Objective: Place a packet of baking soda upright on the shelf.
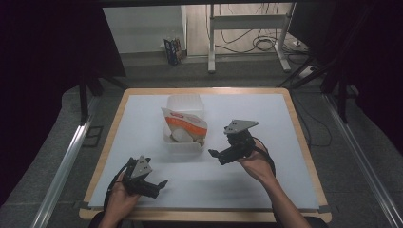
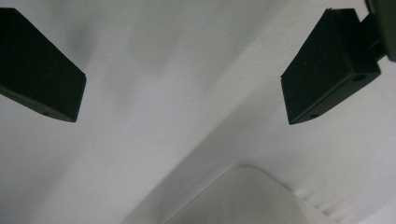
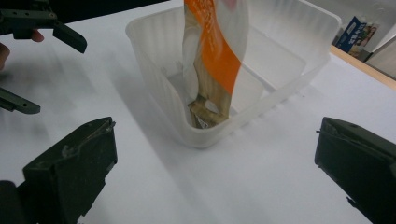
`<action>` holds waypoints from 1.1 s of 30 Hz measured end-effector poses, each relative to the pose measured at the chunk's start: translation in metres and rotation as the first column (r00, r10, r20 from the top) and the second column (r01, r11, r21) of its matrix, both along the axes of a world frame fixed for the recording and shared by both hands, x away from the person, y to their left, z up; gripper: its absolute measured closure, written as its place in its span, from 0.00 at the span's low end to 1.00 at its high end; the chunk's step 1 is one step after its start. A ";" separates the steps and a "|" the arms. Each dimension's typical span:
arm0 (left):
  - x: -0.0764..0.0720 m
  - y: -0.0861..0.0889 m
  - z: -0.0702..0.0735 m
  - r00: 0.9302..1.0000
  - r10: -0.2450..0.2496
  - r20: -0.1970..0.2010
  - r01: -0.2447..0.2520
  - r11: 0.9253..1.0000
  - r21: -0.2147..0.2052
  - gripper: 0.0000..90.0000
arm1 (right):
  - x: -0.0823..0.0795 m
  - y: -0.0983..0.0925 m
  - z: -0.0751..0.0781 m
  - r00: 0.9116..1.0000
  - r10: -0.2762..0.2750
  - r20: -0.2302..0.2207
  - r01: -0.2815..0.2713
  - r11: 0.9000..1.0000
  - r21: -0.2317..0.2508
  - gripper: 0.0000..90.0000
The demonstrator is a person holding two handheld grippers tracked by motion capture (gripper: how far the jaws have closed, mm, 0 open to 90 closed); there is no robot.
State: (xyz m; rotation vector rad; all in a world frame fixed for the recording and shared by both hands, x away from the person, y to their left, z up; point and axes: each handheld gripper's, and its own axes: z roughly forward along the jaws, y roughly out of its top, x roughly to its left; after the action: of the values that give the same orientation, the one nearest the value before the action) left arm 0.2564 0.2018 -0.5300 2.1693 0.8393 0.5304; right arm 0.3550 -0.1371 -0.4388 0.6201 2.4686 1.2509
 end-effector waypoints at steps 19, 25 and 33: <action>0.000 0.000 -0.001 1.000 0.007 0.001 -0.007 1.000 0.021 0.00 | -0.026 -0.042 0.001 0.996 -0.082 0.038 0.081 0.996 0.029 0.00; 0.000 0.000 -0.001 1.000 0.006 -0.010 -0.006 1.000 0.012 0.00 | -0.034 -0.059 -0.003 0.992 -0.120 0.037 0.120 0.992 0.028 0.00; 0.001 0.005 0.001 0.999 0.008 -0.034 -0.009 1.000 -0.027 0.03 | -0.039 -0.083 -0.016 0.981 -0.193 0.023 0.192 0.981 0.011 0.00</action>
State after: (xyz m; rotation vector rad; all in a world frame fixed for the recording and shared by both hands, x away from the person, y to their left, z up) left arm 0.2570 0.2065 -0.5293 2.1561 0.8699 0.4852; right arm 0.3161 -0.2198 -0.4545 0.8196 2.3208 1.1876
